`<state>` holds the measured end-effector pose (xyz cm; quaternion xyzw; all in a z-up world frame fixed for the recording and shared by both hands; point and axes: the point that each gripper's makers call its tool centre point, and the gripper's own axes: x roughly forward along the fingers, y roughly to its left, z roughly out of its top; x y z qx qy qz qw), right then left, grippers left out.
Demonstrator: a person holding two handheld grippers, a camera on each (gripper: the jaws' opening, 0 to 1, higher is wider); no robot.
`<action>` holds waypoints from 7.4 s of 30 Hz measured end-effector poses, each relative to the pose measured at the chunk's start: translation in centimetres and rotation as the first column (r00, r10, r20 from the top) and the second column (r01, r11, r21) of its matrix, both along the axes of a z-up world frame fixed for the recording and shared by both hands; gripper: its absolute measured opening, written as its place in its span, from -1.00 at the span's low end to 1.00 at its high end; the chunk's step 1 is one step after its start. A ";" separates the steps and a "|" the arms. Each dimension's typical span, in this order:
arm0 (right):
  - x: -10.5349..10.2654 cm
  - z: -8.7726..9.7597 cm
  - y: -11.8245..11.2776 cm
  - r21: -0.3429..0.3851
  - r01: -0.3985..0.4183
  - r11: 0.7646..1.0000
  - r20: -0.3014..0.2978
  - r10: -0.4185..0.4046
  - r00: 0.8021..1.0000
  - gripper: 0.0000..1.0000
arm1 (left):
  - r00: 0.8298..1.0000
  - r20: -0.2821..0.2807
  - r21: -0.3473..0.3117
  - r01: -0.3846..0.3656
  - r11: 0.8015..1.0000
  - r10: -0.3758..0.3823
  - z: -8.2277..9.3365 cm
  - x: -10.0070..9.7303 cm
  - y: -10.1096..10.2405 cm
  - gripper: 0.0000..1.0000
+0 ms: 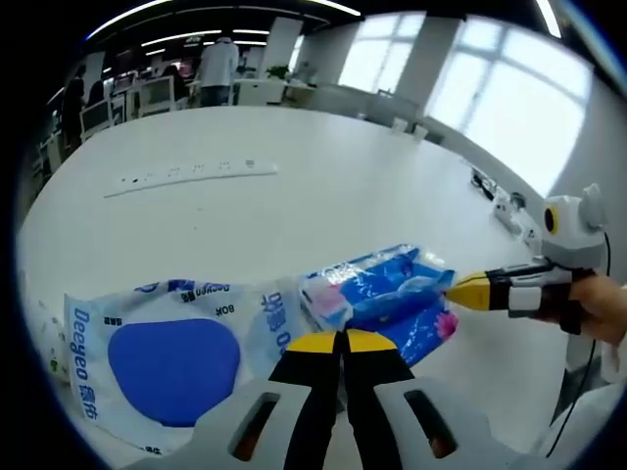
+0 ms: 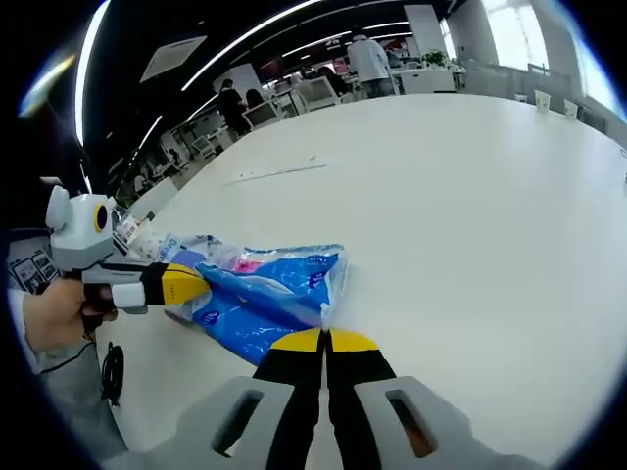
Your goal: Arrange the tabletop items into an orderly group along one side of the table until the central work area is clear of visible clutter.
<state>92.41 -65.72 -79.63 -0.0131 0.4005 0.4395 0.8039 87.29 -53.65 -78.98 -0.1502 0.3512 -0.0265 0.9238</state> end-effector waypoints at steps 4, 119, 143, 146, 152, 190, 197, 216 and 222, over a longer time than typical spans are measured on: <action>0.0 -0.5 -0.1 -0.004 -0.003 1.000 -0.006 0.003 1.000 -1.00 | 1.000 -0.001 -0.006 -0.002 1.000 0.002 -0.1 0.1 -0.1 -1.00; -10.2 9.2 0.9 0.005 0.012 1.000 0.191 -0.013 0.982 0.21 | 0.990 0.131 0.107 -0.058 0.993 0.043 11.6 -13.6 6.5 0.57; -13.1 9.8 2.9 -0.003 0.015 1.000 0.210 -0.014 0.978 0.18 | 0.988 0.139 0.063 -0.072 0.995 0.063 11.1 -17.5 9.5 0.52; -13.2 9.8 2.7 -0.007 0.020 1.000 0.209 -0.018 0.978 0.18 | 0.989 0.135 0.066 -0.066 0.996 0.057 10.9 -17.6 9.5 0.52; -13.3 9.8 2.5 -0.012 0.027 1.000 0.209 -0.024 0.978 0.18 | 0.989 0.140 0.060 -0.064 0.996 0.055 11.0 -17.8 9.3 0.53; -19.5 6.7 6.4 -0.042 -0.108 0.993 0.126 0.112 0.986 0.17 | 0.993 -0.047 0.083 -0.103 0.991 0.108 5.0 -27.4 13.1 0.52; -21.1 6.2 8.3 -0.040 -0.162 0.986 0.119 0.165 0.979 0.13 | 0.993 -0.073 0.089 -0.091 0.992 0.098 4.1 -28.1 12.9 0.46; -28.9 2.2 12.8 -0.042 -0.342 0.939 0.013 0.343 0.939 -0.02 | 0.977 -0.197 0.091 -0.063 0.994 0.080 0.6 -30.7 11.2 0.35; -30.2 1.5 14.1 -0.039 -0.375 0.926 -0.022 0.374 0.927 -0.04 | 0.974 -0.212 0.083 -0.069 0.994 0.085 0.3 -30.8 11.1 0.29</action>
